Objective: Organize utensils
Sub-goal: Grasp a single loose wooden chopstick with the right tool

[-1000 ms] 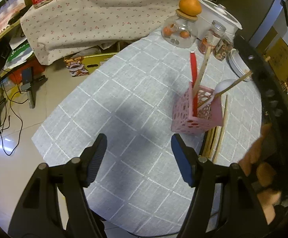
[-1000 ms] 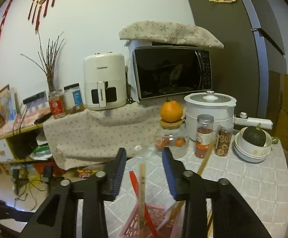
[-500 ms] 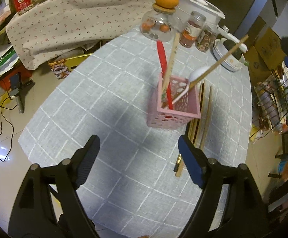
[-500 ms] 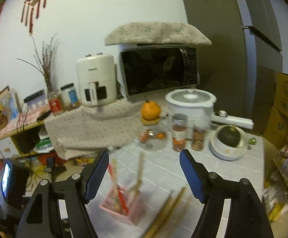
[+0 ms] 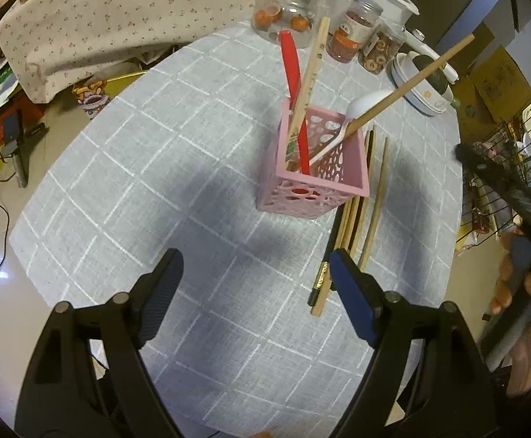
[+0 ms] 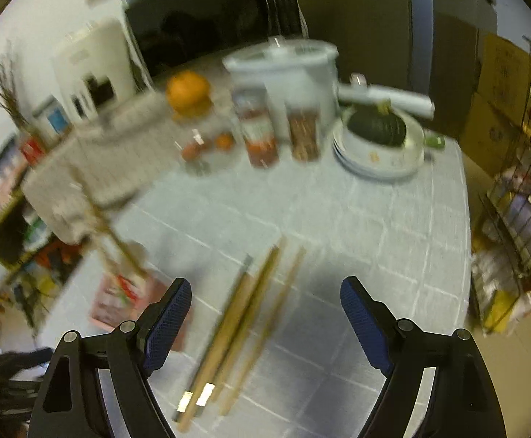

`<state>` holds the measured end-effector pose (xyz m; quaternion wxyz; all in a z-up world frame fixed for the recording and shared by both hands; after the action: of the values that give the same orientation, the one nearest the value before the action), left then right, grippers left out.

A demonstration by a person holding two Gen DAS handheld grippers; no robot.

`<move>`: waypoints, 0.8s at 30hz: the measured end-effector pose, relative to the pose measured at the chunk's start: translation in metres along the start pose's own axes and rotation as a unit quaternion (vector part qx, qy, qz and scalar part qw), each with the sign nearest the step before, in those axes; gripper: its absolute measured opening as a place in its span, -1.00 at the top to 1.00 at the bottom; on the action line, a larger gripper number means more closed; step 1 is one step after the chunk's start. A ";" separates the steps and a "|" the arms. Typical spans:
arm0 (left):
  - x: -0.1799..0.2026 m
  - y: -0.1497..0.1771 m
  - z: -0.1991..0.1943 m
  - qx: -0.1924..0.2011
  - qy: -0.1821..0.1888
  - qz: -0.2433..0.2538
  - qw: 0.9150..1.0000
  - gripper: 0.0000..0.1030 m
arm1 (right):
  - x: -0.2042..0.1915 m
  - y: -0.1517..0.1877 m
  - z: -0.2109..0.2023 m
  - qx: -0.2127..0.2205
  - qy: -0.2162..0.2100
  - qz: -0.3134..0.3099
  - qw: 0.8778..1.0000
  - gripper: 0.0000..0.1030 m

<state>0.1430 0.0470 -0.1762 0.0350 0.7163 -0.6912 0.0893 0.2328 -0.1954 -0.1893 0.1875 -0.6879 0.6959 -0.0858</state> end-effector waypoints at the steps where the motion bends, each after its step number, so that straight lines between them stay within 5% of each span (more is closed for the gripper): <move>1: 0.000 -0.001 0.000 0.002 0.000 0.003 1.000 -0.60 | 0.003 0.000 0.012 -0.020 0.008 0.000 1.000 -0.65; 11: 0.000 -0.013 -0.005 0.037 -0.009 0.017 0.999 -0.60 | 0.029 -0.005 0.088 -0.114 -0.005 0.055 0.992 -0.60; 19: 0.007 -0.016 -0.005 0.043 -0.007 0.030 0.999 -0.60 | 0.016 -0.008 0.125 -0.141 -0.010 0.050 0.989 0.08; 24: 0.012 -0.014 -0.010 0.054 -0.002 0.038 0.998 -0.60 | 0.008 -0.003 0.135 -0.136 0.032 0.014 0.990 0.41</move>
<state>0.1569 0.0373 -0.1631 -0.0087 0.6904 -0.7123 0.1262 0.2865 -0.1849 -0.3125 0.0705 -0.6942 0.7163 -0.0096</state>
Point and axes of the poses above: each gripper's, at about its wrist camera, not at the fingertips, and z roughly the way its jaws point, x to its right, y to its underside, the point moved 6 cm from there along z, roughly the way its jaws point, and after that the axes turned 13 degrees about -x, right-handed, at the moved point
